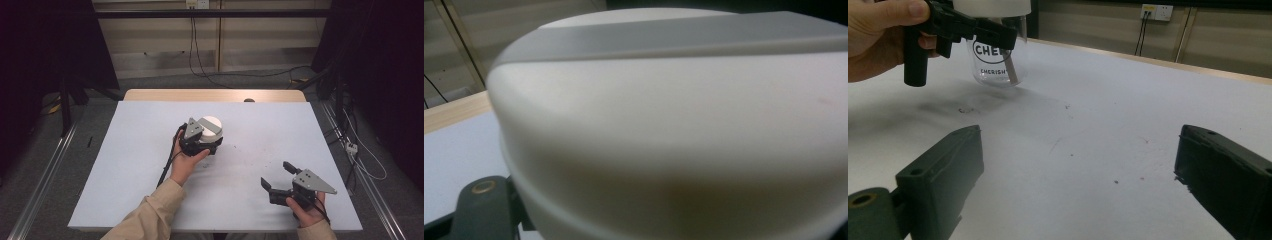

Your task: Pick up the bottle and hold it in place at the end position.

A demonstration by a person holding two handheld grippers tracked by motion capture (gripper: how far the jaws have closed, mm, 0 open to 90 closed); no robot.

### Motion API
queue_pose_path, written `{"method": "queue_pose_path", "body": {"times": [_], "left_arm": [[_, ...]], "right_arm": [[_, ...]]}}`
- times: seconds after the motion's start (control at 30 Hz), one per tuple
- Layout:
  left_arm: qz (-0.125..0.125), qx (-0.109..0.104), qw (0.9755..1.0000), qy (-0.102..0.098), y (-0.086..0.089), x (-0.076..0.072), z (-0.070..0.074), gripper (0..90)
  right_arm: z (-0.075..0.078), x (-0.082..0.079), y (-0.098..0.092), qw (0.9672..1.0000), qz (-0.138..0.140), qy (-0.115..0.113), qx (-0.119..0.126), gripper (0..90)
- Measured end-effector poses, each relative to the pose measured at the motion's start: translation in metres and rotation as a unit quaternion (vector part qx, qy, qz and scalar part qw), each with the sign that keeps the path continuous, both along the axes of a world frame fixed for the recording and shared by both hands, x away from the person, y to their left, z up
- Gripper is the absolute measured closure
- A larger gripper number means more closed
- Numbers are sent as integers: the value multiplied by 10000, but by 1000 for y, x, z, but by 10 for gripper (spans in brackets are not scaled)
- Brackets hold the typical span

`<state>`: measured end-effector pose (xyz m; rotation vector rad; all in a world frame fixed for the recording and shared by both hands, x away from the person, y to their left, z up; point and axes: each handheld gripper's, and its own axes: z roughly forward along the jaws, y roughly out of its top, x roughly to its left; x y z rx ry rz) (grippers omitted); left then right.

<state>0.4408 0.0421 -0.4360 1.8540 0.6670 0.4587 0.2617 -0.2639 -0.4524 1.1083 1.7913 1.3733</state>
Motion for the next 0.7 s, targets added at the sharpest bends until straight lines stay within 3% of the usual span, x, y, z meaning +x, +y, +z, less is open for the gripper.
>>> {"method": "queue_pose_path", "body": {"times": [0.57, 0.63, 0.7], "left_arm": [[-17, 60, 9999, 78, -9, 11, -1, 185], [-31, -10, 9999, 118, -10, 12, -3, 185], [-73, 70, 9999, 116, -11, 12, -6, 185]], "right_arm": [[0, 0, 0, 10000, -5, -10, -12, 51], [0, 0, 0, 10000, -15, -5, -9, 51], [0, 0, 0, 10000, -20, -6, 4, 51]]}}
